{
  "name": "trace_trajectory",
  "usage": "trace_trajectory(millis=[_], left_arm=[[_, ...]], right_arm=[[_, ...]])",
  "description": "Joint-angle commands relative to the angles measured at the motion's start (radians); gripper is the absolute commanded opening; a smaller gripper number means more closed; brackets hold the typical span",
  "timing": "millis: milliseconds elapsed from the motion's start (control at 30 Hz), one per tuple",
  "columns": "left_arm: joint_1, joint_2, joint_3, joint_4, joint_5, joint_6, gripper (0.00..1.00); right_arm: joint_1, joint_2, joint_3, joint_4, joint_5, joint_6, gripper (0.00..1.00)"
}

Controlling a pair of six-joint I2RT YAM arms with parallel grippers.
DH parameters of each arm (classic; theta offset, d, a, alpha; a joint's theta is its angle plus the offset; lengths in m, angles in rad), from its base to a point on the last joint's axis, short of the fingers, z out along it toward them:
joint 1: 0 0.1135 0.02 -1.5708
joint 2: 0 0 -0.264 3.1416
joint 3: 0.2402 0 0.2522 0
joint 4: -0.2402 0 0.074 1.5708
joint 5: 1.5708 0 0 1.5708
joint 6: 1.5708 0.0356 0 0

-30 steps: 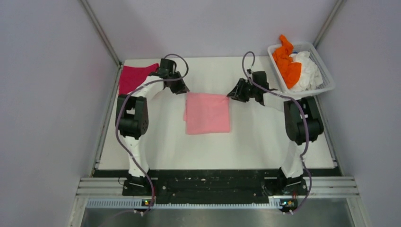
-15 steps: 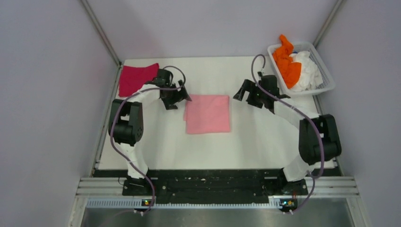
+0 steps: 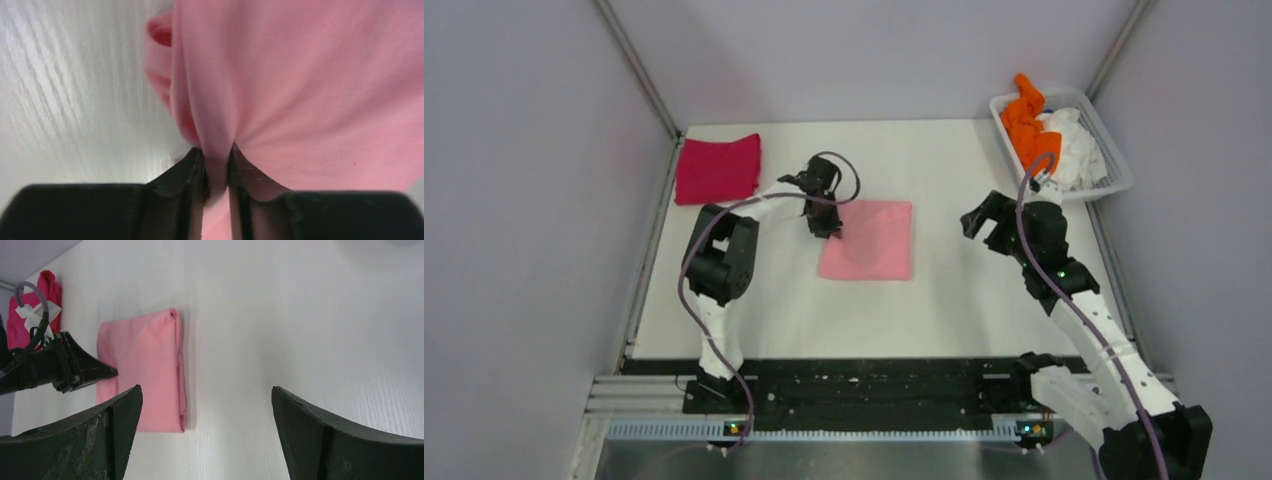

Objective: Fold and stack the t-shirts
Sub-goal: Put the neatly folded tshirt into the corner of the board with the left arm

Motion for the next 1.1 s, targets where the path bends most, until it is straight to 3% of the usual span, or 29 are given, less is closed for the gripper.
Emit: trace_trajectory(millis=[0, 167, 300, 533, 767, 1067], left_arm=[[-0.075, 0.127, 0.130, -0.159, -0.298, 0.038, 0.03], [-0.081, 0.273, 0.459, -0.404, -0.747, 0.139, 0.00], [-0.063, 0.271, 0.535, -0.288, -0.982, 0.400, 0.00], [0.063, 0.227, 0.666, -0.124, -0.994, 0.653, 0.00], [0.129, 0.184, 0.677, 0.030, -1.028, 0.829, 0.00], [0.197, 0.125, 0.732, 0.106, -1.027, 0.935, 0.00]], right_arm=[[-0.005, -0.107, 0.006, -0.094, 0.163, -0.046, 0.99], [-0.004, -0.158, 0.003, -0.116, 0.179, -0.072, 0.99], [-0.005, -0.164, -0.006, -0.116, 0.190, -0.083, 0.99], [-0.004, -0.166, -0.015, -0.123, 0.200, -0.102, 0.99], [-0.004, -0.144, -0.021, -0.115, 0.208, -0.102, 0.99], [-0.003, -0.139, -0.018, -0.115, 0.207, -0.099, 0.99]])
